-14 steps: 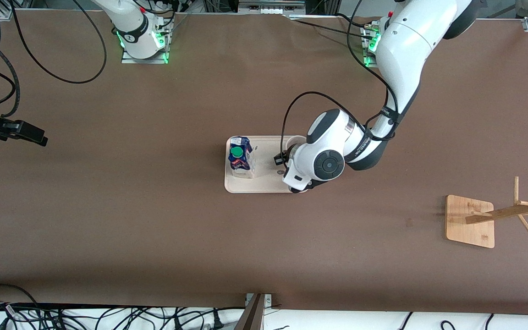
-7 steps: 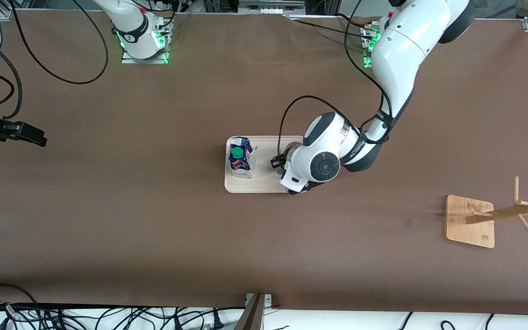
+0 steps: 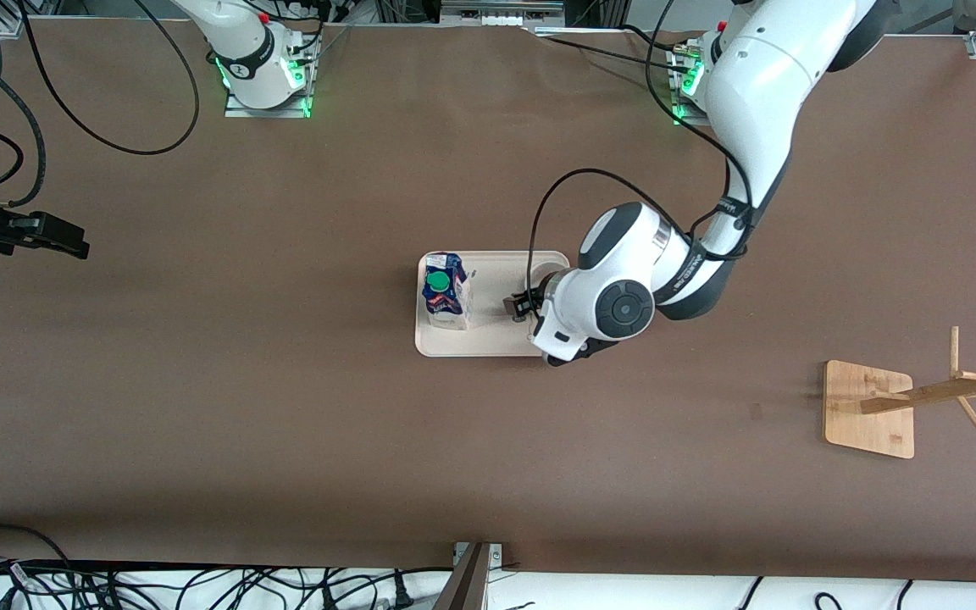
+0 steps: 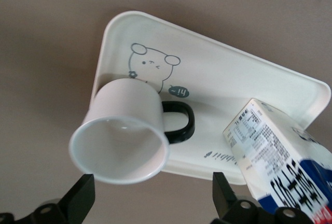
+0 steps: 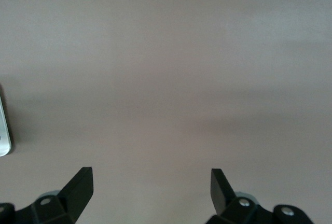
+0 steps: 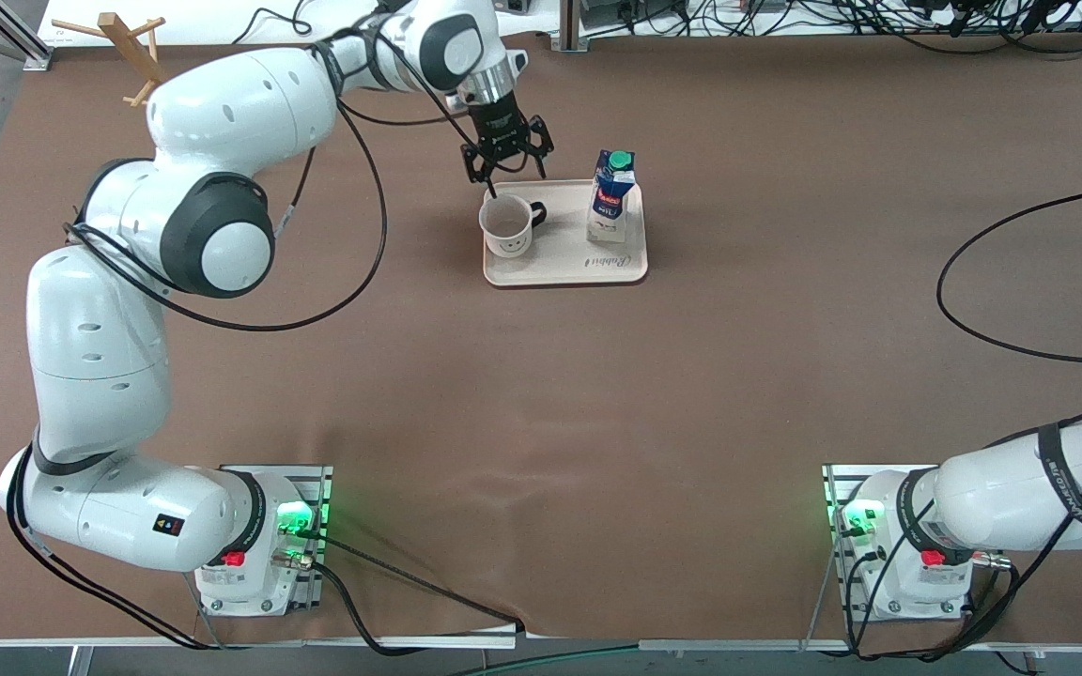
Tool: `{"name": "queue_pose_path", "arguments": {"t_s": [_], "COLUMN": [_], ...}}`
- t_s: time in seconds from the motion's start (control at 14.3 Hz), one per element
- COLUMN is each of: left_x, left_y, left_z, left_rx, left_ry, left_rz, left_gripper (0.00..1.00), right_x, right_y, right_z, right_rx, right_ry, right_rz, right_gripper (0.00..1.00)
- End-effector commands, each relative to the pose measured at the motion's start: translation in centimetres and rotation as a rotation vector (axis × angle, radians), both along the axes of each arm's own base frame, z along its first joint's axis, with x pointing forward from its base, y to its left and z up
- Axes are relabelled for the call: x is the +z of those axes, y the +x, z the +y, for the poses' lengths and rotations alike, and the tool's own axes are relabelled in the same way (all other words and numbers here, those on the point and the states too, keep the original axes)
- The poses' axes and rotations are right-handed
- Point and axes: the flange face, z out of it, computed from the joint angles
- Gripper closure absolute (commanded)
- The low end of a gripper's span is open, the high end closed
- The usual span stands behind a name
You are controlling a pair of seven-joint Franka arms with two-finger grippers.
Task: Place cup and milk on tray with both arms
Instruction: 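Lower the white mug onto the tray with the left gripper, then open the left gripper and withdraw it from the mug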
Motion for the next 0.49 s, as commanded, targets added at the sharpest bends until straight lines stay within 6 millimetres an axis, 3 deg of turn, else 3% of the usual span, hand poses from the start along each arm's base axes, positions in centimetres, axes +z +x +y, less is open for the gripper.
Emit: {"name": "queue_pose_path", "arguments": {"t_s": [0.0, 0.21, 0.42], "left_x": [6.2, 11.9, 17.0], "left_y": [-0.2, 0.2, 1.7], "left_z": [2.5, 7.6, 15.0], "left_rx": [-0.115, -0.277, -0.408], "left_ry": [0.043, 0.112, 0.117], "left_rz": [-0.052, -0.115, -0.186], "left_gripper": [0.0, 0.0, 0.0], "right_x": [0.2, 0.3, 0.5], "right_y": [-0.4, 0.0, 0.2], "right_z": [2.1, 2.8, 3.0], "right_rx": [0.044, 0.052, -0.012], "right_ry": [0.002, 0.005, 0.004], "right_rz": [-0.005, -0.033, -0.06], "right_gripper": [0.0, 0.0, 0.0]}}
